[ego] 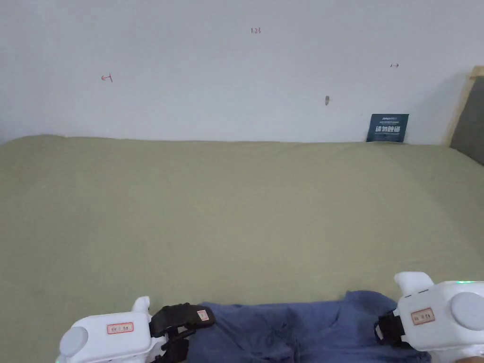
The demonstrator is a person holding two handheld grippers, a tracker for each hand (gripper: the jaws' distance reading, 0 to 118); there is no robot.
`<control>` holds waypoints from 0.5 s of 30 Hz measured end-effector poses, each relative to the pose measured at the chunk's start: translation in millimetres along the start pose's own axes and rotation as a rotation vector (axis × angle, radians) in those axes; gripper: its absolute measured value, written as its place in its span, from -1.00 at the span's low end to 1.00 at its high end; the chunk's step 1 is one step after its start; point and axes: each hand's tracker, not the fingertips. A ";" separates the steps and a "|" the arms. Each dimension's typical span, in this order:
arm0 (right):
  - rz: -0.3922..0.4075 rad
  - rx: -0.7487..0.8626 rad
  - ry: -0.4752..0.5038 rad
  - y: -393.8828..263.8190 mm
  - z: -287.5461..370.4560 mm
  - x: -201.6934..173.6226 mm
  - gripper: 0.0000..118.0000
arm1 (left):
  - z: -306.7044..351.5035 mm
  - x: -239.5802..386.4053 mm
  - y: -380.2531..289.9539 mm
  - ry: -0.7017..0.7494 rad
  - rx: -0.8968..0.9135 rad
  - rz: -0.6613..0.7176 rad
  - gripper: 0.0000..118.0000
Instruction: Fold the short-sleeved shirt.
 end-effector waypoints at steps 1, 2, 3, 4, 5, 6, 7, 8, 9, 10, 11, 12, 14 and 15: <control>-0.003 0.003 0.000 -0.4 1.6 0.5 -1.00 | -5.6 4.0 0.1 -0.017 -0.013 -0.012 0.76; -0.009 0.010 0.003 -1.2 3.5 1.1 -1.00 | -13.0 11.9 -6.1 -0.001 -0.007 -0.015 0.50; -0.011 0.012 0.006 -1.7 4.7 1.4 -1.00 | -18.5 15.2 -6.0 0.001 -0.010 -0.010 -0.01; -0.010 0.013 0.007 -2.4 5.7 1.6 -1.00 | -21.9 15.8 -7.2 0.099 -0.018 -0.009 -0.78; -0.007 0.012 0.004 -2.4 5.3 2.3 -1.00 | -25.3 17.6 -9.2 0.187 -0.009 -0.035 -0.78; -0.003 0.011 -0.002 -2.5 5.5 2.6 -1.00 | -25.8 21.8 -13.0 0.224 -0.002 -0.038 -0.78; -0.001 0.010 -0.007 -2.6 5.8 3.0 -1.00 | -22.3 17.5 -13.6 0.154 0.001 -0.012 -0.78; -0.002 0.011 -0.010 -2.7 6.2 3.7 -1.00 | -16.7 18.2 -13.5 0.102 0.028 0.024 -0.78; -0.007 0.012 -0.011 -2.8 6.9 4.2 -1.00 | -10.9 20.8 -10.1 0.122 0.057 0.013 -0.78; -0.014 0.013 -0.011 -2.8 7.0 4.7 -1.00 | -3.8 23.7 -4.4 0.149 0.081 -0.014 -0.78; -0.018 0.012 -0.013 -2.7 6.8 4.7 -1.00 | 4.3 27.5 -0.6 0.163 0.087 -0.028 -0.79; -0.018 0.011 -0.017 -2.4 6.4 3.8 -1.00 | 13.2 30.7 4.2 0.171 0.087 -0.022 -0.79; -0.012 0.013 -0.021 -1.1 4.9 0.2 -1.00 | 37.1 38.6 12.5 0.176 0.123 -0.031 -0.79; -0.011 0.015 -0.018 -0.6 4.4 -1.6 -1.00 | 50.4 43.9 16.3 0.199 0.163 -0.046 -0.79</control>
